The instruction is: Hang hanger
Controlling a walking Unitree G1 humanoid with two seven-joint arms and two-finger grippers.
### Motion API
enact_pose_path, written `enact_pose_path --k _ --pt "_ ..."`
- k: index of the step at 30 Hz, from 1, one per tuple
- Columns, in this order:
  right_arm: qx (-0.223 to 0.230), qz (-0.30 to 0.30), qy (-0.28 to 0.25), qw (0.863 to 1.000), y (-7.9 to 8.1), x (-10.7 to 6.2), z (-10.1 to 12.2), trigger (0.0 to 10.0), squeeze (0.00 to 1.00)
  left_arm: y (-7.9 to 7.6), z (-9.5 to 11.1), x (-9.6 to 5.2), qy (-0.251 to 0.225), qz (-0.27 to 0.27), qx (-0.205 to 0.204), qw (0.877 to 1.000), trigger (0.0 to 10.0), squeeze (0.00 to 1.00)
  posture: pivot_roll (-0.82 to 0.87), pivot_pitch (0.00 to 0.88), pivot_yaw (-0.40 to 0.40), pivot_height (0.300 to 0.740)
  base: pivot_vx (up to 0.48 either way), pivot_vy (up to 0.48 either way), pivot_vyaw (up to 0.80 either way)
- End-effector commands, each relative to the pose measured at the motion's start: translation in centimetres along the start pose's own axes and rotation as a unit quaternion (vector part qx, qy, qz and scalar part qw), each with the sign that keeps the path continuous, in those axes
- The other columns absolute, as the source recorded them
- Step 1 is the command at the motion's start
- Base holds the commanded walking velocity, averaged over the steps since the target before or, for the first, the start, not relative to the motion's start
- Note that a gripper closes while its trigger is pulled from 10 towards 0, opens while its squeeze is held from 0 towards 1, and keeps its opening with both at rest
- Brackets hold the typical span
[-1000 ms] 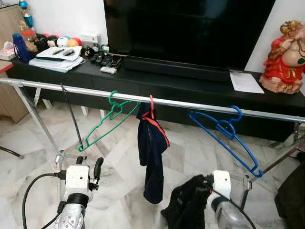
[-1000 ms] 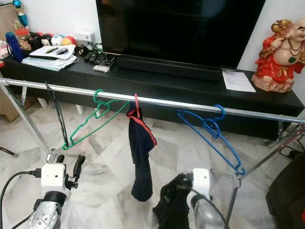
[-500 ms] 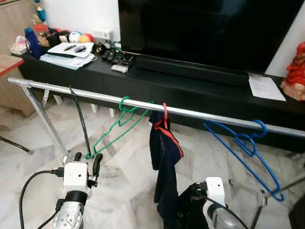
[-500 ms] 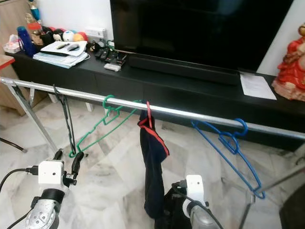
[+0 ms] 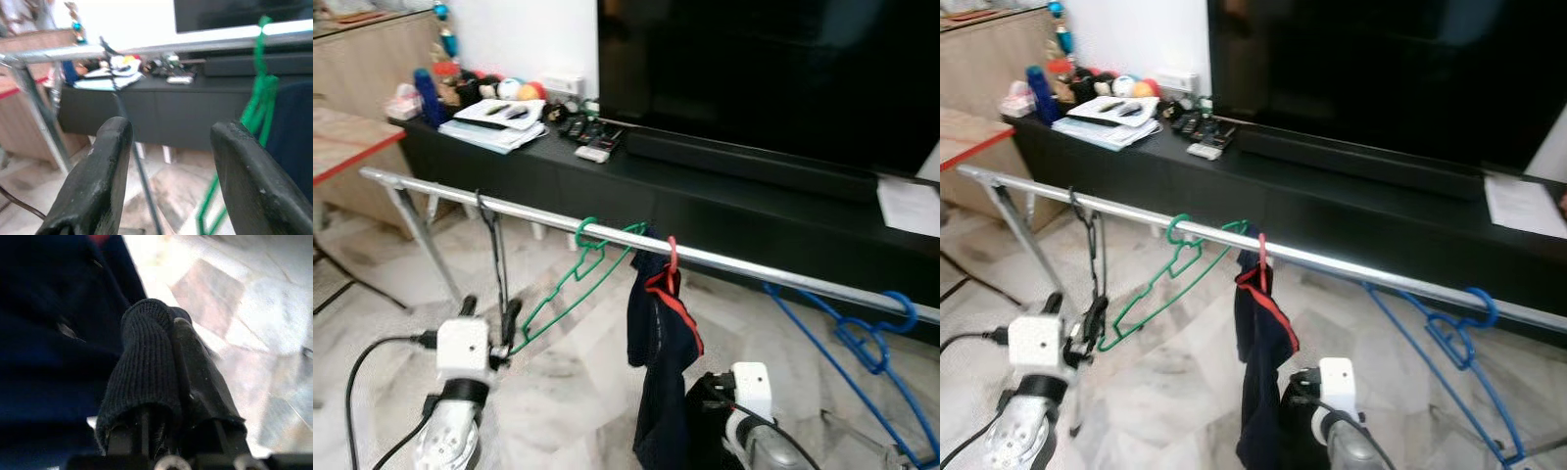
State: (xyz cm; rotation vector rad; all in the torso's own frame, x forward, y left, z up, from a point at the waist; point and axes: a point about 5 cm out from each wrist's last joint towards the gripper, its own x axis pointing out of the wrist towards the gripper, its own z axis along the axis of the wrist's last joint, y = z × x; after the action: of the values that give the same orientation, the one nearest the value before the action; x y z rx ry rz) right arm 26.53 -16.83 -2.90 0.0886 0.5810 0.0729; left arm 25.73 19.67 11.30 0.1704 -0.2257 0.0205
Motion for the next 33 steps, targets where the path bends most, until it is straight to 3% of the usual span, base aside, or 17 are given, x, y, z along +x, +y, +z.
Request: enact_pose_path --k 1,3,10,16,17,18,19,21,26,32,33 --pt "0.002 -0.003 0.002 1.000 -0.1 -0.1 -0.2 10.0 0.00 0.0 0.6 0.1 -0.001 -0.016 -0.007 1.000 10.0 0.00 0.08 0.106 -0.052 0.740 0.000 0.000 0.00" --pt "0.003 -0.003 0.005 1.000 0.0 -0.1 -0.3 10.0 0.00 -0.1 2.0 0.8 -0.003 -0.049 -0.034 0.998 10.0 0.00 0.08 0.108 -0.051 0.740 0.000 0.000 0.00" --pt "0.005 -0.003 0.010 1.000 0.2 -0.1 -0.6 10.0 0.00 1.3 4.1 3.0 0.005 -0.101 -0.036 0.994 10.0 0.00 0.09 0.119 -0.050 0.740 0.000 0.000 0.00" --pt "0.005 -0.004 0.010 1.000 0.2 0.0 -0.4 10.0 0.00 1.3 3.6 4.8 0.051 -0.157 -0.035 0.986 10.0 0.00 0.08 0.128 -0.046 0.740 0.000 0.000 0.00" --pt "0.006 -0.005 0.009 1.000 0.3 0.0 -0.4 10.0 0.00 1.3 3.6 5.2 0.054 -0.163 -0.035 0.985 10.0 0.55 0.07 0.130 -0.043 0.740 0.000 0.000 0.00" --pt "0.006 -0.005 0.009 1.000 0.3 0.0 -0.4 10.0 0.00 1.3 3.6 5.2 0.054 -0.163 -0.035 0.985 10.0 0.55 0.07 0.130 -0.043 0.740 0.000 0.000 0.00" --pt "0.007 -0.005 0.008 1.000 0.3 0.0 -0.3 10.0 0.00 1.3 3.6 5.4 0.057 -0.167 -0.039 0.984 10.0 1.00 0.07 0.130 -0.043 0.740 0.000 0.000 0.00" --pt "0.010 -0.008 0.006 1.000 0.3 0.0 -0.3 10.0 0.00 1.0 3.5 6.1 0.081 -0.195 -0.048 0.976 10.0 1.00 0.07 0.134 -0.031 0.740 0.000 0.000 0.00" --pt "0.016 -0.011 0.004 1.000 0.4 0.0 -0.3 10.0 0.00 0.5 2.9 7.2 0.117 -0.234 -0.027 0.965 10.0 1.00 0.06 0.136 -0.012 0.740 0.000 0.000 0.00" --pt "0.021 -0.015 -0.001 1.000 0.6 0.0 -0.3 10.0 0.00 0.6 2.6 8.4 0.119 -0.245 -0.025 0.962 10.0 1.00 0.05 0.136 0.010 0.740 0.000 0.000 0.00" --pt "0.022 -0.015 -0.002 1.000 0.5 0.0 -0.3 10.0 0.00 0.6 2.5 8.7 0.120 -0.244 -0.020 0.962 10.0 0.07 0.05 0.135 0.011 0.740 0.000 0.000 0.00"
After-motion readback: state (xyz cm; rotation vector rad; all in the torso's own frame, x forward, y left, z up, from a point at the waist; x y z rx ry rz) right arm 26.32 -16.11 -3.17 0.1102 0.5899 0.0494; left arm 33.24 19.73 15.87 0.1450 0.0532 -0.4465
